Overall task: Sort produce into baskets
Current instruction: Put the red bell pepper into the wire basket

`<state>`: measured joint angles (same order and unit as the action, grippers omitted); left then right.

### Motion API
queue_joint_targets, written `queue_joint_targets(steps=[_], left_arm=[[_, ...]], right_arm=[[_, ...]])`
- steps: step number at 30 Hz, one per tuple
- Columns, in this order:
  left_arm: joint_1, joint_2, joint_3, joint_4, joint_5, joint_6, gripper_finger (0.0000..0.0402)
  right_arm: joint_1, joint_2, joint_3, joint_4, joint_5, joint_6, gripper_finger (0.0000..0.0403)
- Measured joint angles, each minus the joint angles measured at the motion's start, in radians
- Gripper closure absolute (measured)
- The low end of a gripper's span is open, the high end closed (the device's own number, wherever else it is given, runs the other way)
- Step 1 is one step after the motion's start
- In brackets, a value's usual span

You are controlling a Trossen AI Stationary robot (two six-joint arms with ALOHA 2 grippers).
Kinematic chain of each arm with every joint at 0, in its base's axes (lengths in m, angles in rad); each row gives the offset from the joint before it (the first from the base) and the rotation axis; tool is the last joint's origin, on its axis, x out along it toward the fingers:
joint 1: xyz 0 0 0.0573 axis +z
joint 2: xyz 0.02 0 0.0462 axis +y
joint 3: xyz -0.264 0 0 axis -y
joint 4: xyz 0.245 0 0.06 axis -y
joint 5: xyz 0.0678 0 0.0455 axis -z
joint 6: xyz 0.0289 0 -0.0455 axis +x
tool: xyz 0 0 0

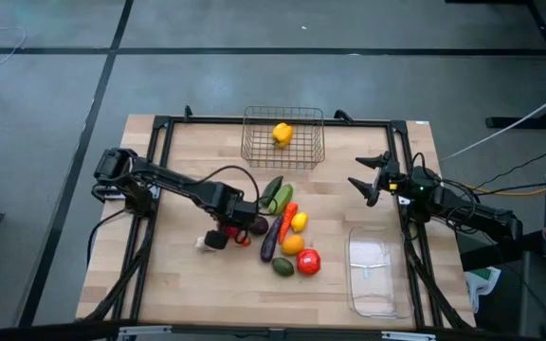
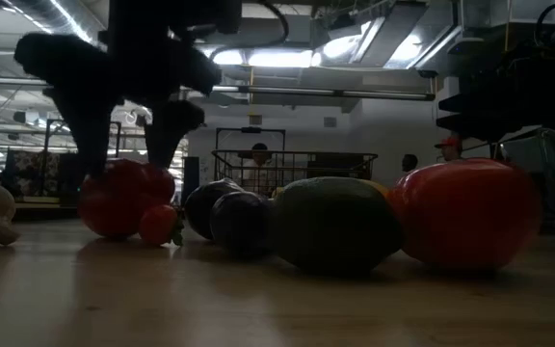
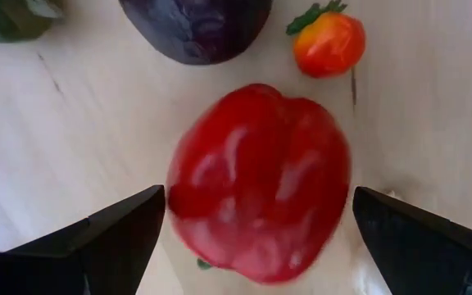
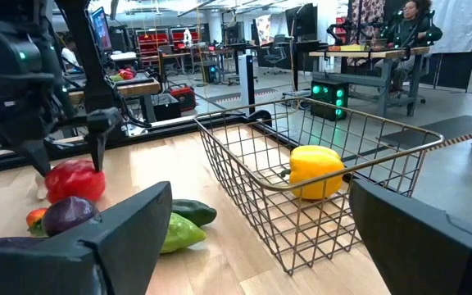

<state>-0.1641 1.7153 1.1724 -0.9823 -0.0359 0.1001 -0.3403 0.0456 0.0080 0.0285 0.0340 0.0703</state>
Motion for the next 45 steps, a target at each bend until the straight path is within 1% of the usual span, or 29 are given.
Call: queue_joint_targets(steps=[7,10,18,27,32,35,38,45], left_arm=[[0.000,0.000,-0.049,0.069,0.002,0.004,0.0011],[0.000,-0.003,-0.069,0.097,0.004,-0.048,0.0011],[0.004,-0.003,-0.073,0.105,0.006,-0.050,0.0011],[0.016,-0.002,-0.074,0.104,0.002,-0.137,0.0044],[0.016,-0.002,-0.074,0.109,-0.002,-0.206,0.0045],[0.023,0.002,-0.061,0.114,-0.006,-0.255,0.0044],[0.037,0.003,-0.033,0.110,-0.008,-0.267,0.0044],[0.102,0.003,0.077,0.071,-0.007,-0.224,0.0043]], right_arm=[[0.000,0.000,0.000,0.000,0.000,0.000,0.0033],[0.000,0.000,0.000,0.000,0.000,0.000,0.0033],[0.000,0.000,0.000,0.000,0.000,0.000,0.0033],[0.000,0.000,0.000,0.000,0.000,0.000,0.0033],[0.000,0.000,0.000,0.000,0.000,0.000,0.0033],[0.000,0.000,0.000,0.000,0.000,0.000,0.0033],[0.000,0.000,0.000,0.000,0.000,0.000,0.0033],[0.000,0.000,0.000,0.000,0.000,0.000,0.0033]])
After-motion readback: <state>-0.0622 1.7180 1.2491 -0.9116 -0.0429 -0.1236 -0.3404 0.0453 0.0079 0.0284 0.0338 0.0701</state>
